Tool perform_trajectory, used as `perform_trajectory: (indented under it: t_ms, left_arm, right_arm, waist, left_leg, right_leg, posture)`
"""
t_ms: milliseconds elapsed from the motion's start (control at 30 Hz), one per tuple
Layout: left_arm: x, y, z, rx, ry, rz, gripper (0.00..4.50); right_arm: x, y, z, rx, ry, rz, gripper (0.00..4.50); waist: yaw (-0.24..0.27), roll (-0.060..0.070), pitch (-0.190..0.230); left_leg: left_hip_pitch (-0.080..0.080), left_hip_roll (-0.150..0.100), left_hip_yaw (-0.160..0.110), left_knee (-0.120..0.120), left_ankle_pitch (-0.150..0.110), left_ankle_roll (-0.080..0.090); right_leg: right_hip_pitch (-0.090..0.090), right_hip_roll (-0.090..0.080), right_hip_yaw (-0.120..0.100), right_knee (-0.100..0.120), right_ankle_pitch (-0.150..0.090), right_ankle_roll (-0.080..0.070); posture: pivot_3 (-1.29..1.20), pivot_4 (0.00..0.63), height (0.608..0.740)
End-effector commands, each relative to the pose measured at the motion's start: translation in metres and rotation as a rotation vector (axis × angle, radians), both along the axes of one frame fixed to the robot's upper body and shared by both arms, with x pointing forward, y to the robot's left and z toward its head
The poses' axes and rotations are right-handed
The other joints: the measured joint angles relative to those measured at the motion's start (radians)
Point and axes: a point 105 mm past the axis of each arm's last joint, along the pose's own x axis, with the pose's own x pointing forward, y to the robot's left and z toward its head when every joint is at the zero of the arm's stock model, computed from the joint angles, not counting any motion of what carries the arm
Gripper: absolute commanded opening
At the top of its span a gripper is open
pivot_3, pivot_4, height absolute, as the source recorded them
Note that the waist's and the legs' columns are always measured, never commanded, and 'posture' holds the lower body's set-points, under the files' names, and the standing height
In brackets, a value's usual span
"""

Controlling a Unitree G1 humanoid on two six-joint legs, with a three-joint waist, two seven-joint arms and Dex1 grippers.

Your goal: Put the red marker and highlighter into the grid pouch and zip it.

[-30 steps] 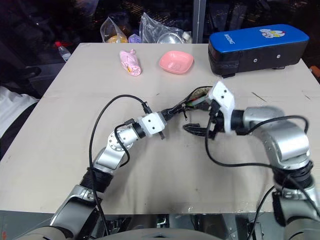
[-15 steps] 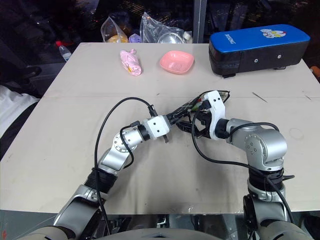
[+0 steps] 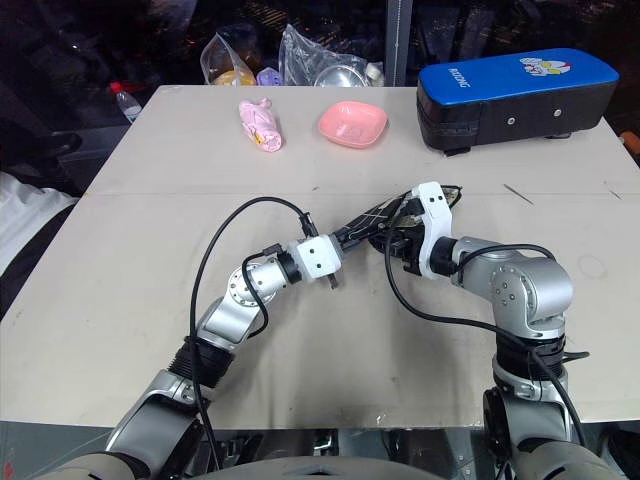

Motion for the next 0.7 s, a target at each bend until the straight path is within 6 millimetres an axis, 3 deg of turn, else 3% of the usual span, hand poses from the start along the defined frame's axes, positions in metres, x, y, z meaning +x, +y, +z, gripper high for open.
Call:
perform_trajectory:
  t_ms: [33,267,700]
  left_arm:
    - [-0.003,0.001,0.006,-0.019,-0.035,-0.011,0.00]
    - [-0.002,0.004,0.004,-0.014,-0.041,-0.004,0.00]
    - [0.001,0.009,0.002,-0.016,-0.047,0.015,0.00]
  right_arm:
    - [0.004,-0.009,0.015,0.017,-0.063,-0.030,0.04]
    - [0.013,-0.033,0.016,-0.015,-0.072,-0.101,0.04]
    - [0.042,-0.107,0.035,-0.095,-0.143,-0.329,0.04]
  waist:
    - [0.000,0.000,0.000]
    - [0.000,0.000,0.000]
    - [0.001,0.000,0.000]
  left_leg:
    - [0.000,0.000,0.000,0.000,0.000,0.000]
    - [0.000,0.000,0.000,0.000,-0.001,0.001]
    - [0.000,0.000,0.001,0.000,-0.002,0.003]
  right_leg:
    - [0.000,0.000,0.000,0.000,0.000,0.000]
    - [0.000,0.000,0.000,0.000,0.000,0.000]
    - [0.000,0.000,0.000,-0.001,0.000,0.000]
  posture:
    - [0.00,0.150,0.740]
    - [0.00,0.150,0.740]
    - [0.00,0.150,0.740]
